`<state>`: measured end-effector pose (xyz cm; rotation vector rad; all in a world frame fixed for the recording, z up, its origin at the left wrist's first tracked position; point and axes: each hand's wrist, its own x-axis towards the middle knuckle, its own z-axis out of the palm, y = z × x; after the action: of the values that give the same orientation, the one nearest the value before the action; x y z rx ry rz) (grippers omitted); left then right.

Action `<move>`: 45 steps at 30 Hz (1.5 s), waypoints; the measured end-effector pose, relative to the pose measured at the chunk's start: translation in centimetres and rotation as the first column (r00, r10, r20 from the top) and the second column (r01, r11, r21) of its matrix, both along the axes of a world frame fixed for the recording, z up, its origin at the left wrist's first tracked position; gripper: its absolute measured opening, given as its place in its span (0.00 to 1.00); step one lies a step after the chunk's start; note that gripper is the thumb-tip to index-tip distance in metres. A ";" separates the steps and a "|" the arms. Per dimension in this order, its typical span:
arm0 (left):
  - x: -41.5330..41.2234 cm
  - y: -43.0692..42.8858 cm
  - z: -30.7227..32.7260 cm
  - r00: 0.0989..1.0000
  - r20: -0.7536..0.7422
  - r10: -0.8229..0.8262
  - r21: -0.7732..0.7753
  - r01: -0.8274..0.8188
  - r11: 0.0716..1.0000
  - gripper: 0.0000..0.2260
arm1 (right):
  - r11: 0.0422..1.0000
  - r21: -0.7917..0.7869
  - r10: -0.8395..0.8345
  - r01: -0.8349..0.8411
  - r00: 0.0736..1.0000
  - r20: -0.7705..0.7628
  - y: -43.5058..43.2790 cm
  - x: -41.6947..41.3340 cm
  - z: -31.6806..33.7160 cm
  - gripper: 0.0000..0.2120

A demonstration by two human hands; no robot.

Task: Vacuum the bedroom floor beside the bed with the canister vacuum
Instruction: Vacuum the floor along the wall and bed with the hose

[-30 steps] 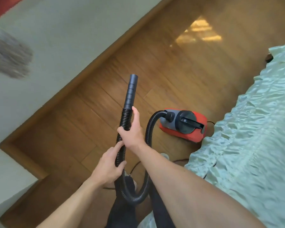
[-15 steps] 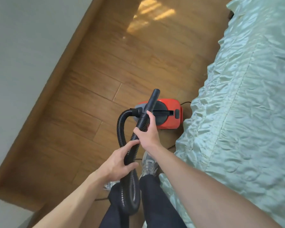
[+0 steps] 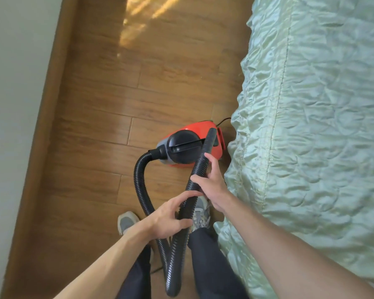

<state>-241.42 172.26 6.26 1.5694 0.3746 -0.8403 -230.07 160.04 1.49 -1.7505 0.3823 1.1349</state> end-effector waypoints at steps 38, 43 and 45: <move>-0.3 3.4 -13.5 0.813 -0.057 -0.579 0.179 0.579 0.795 0.32 | 0.992 -0.110 0.049 -0.067 0.987 -0.154 -3.8 -3.1 -12.5 0.39; 0.6 3.7 -15.4 0.812 -0.057 -0.581 0.183 0.581 0.793 0.33 | 0.815 -0.401 0.487 -0.417 0.870 0.085 -3.0 1.3 -14.4 0.46; 0.6 3.9 -16.2 0.798 -0.076 -0.598 0.173 0.601 0.780 0.33 | 0.765 -0.520 0.540 -0.379 0.817 0.200 -2.3 3.0 -15.2 0.44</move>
<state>-240.77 176.14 -9.90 1.8966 -0.0592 -1.3405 -227.11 157.70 -13.73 -2.5244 -0.0215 1.1011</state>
